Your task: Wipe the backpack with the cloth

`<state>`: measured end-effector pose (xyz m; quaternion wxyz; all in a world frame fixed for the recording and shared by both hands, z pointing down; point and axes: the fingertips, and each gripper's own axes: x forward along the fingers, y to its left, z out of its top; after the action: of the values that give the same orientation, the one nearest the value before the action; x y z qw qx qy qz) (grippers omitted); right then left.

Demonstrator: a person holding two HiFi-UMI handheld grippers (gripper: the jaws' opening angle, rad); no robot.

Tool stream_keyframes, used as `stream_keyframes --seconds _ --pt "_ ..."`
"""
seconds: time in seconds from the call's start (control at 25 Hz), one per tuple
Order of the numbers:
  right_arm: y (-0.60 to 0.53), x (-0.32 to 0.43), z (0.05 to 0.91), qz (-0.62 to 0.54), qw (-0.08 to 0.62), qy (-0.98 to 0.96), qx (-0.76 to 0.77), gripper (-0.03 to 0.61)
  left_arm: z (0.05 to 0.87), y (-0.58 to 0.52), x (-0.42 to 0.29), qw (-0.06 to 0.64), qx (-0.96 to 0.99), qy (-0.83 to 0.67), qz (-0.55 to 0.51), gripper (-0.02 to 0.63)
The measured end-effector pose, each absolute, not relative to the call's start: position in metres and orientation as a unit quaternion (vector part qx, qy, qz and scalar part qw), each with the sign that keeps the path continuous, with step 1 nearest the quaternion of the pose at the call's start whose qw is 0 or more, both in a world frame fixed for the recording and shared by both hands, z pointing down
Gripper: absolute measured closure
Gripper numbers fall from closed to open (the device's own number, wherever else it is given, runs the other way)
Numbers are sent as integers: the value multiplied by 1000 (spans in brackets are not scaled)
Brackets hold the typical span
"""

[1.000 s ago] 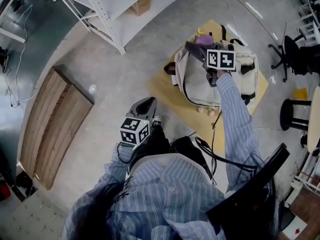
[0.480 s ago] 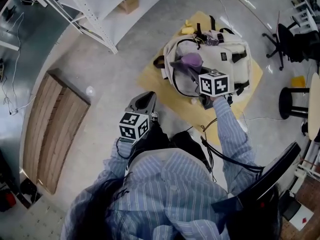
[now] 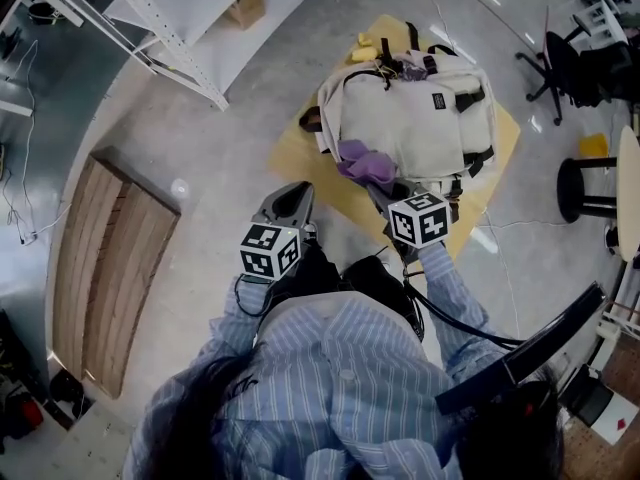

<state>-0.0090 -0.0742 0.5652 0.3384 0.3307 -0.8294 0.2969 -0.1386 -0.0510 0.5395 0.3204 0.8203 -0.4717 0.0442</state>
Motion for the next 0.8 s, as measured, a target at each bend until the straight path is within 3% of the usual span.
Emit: stream_keyframes --seconds 0.44,0.8 --pt "-72 -5 553 295 326 -820 367 529 528 -56 -134 295 856 -421 55 592" --pt "-140 1 505 227 319 -834 388 529 515 -61 -127 293 861 -414 41 592"
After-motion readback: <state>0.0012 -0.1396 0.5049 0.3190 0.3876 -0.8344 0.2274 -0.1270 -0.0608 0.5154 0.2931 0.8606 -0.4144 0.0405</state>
